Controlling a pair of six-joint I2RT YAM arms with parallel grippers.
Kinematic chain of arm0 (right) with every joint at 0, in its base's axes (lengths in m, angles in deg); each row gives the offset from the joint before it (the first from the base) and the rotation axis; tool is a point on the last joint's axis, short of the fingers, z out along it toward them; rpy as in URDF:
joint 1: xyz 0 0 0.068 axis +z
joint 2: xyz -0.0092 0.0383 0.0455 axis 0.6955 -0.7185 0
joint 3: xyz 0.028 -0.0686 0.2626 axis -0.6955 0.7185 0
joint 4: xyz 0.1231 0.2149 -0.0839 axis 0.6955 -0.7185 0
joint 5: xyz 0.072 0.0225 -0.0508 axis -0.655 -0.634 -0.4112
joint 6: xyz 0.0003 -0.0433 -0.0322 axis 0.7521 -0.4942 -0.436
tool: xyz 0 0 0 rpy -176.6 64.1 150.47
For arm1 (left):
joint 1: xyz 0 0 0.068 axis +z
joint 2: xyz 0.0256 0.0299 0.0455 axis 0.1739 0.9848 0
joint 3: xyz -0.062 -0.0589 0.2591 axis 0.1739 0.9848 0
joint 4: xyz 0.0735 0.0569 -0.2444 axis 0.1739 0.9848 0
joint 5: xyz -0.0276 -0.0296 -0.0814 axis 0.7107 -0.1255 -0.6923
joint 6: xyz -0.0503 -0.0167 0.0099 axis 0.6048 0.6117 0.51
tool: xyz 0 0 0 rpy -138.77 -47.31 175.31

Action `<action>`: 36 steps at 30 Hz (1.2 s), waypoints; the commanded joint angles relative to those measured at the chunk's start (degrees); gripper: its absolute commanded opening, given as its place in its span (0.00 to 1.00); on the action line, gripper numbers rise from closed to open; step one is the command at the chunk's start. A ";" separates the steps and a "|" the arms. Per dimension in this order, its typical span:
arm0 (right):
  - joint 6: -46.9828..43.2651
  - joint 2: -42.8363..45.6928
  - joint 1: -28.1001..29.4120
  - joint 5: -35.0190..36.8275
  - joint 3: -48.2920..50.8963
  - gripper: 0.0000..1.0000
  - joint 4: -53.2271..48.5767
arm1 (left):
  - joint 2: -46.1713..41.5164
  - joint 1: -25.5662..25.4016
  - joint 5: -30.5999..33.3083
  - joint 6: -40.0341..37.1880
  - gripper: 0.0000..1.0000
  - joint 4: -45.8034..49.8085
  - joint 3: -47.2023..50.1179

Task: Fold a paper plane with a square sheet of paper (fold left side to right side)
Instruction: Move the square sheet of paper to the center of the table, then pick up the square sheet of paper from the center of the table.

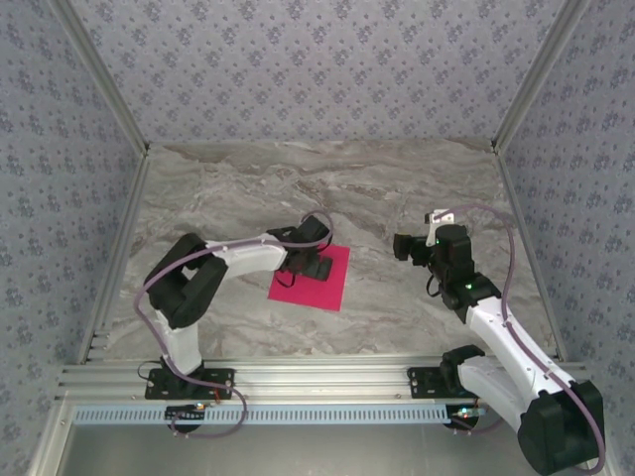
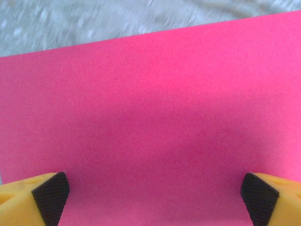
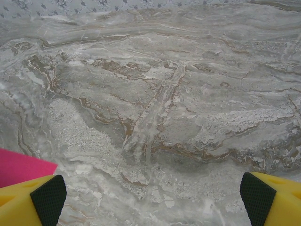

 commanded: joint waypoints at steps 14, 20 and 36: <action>10.05 -22.74 6.03 -7.38 -14.40 1.00 -6.86 | -16.37 6.97 -16.55 1.92 0.98 -5.77 10.62; 13.36 -37.28 12.21 -5.88 -22.62 1.00 -7.63 | -21.50 10.86 -29.65 7.65 0.95 -13.04 20.74; 17.16 -58.51 19.49 -4.80 -39.41 1.00 -15.14 | -18.59 11.02 -27.16 8.16 0.86 -10.80 23.94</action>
